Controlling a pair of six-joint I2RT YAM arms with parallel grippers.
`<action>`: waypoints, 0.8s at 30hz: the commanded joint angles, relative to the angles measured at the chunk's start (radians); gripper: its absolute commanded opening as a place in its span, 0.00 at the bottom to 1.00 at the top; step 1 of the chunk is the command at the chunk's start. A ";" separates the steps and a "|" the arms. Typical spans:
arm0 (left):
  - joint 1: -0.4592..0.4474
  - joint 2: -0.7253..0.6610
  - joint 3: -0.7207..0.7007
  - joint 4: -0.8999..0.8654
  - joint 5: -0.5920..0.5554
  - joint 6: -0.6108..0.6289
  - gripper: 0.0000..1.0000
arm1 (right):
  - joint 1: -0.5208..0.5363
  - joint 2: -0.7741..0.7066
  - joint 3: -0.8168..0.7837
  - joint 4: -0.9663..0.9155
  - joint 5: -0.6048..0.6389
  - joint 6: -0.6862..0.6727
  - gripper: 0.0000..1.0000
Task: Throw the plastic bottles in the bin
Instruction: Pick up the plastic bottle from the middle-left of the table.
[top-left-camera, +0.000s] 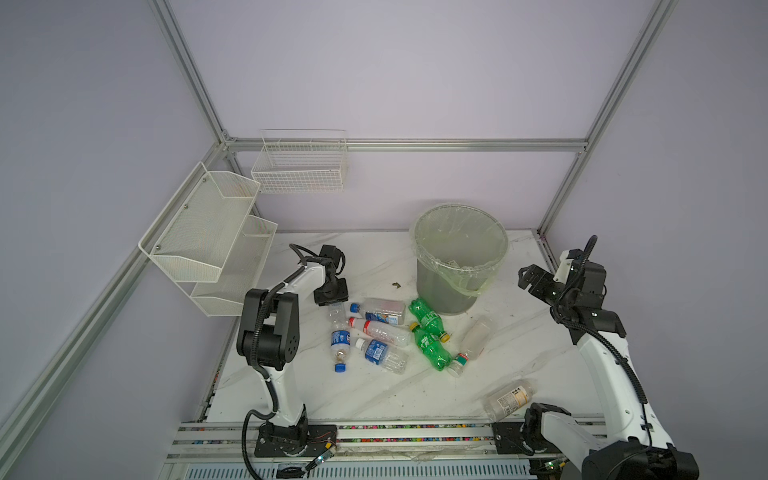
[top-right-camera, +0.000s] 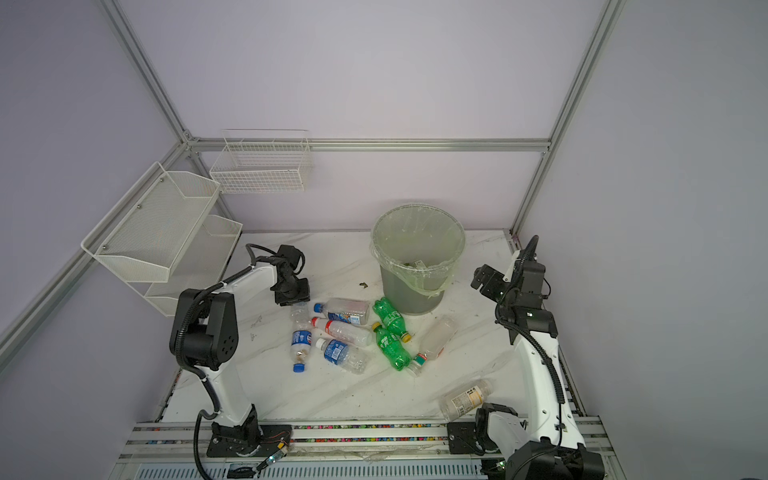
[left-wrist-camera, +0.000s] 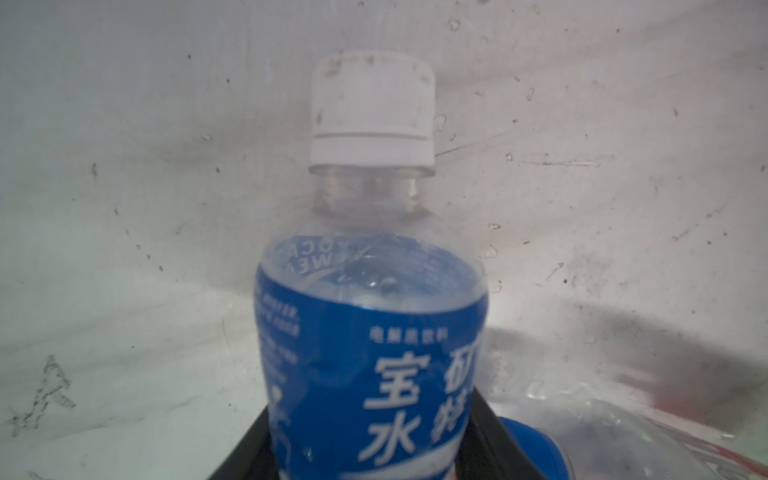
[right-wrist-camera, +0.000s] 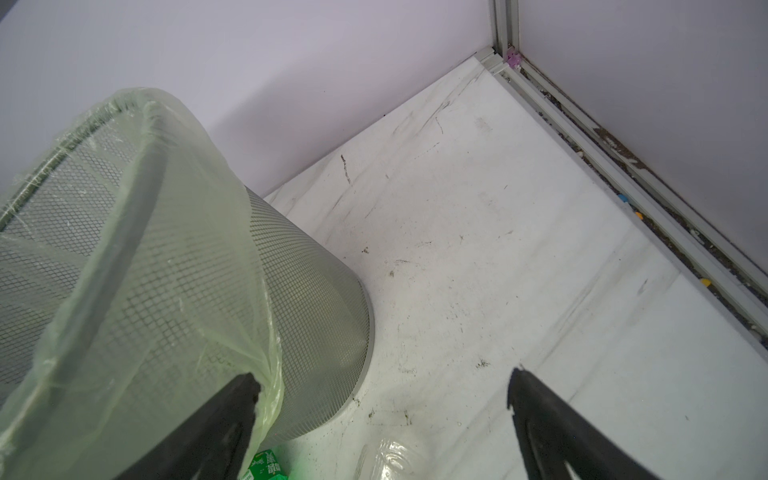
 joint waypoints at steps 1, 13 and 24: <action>-0.003 -0.018 -0.022 0.001 -0.019 0.017 0.47 | -0.005 -0.012 -0.008 0.012 0.011 0.008 0.97; 0.003 -0.085 0.138 -0.080 0.011 0.016 0.46 | -0.005 -0.031 -0.017 0.015 0.005 0.016 0.97; 0.005 -0.140 0.305 -0.080 0.277 -0.028 0.47 | -0.005 -0.052 -0.027 0.019 0.009 0.014 0.97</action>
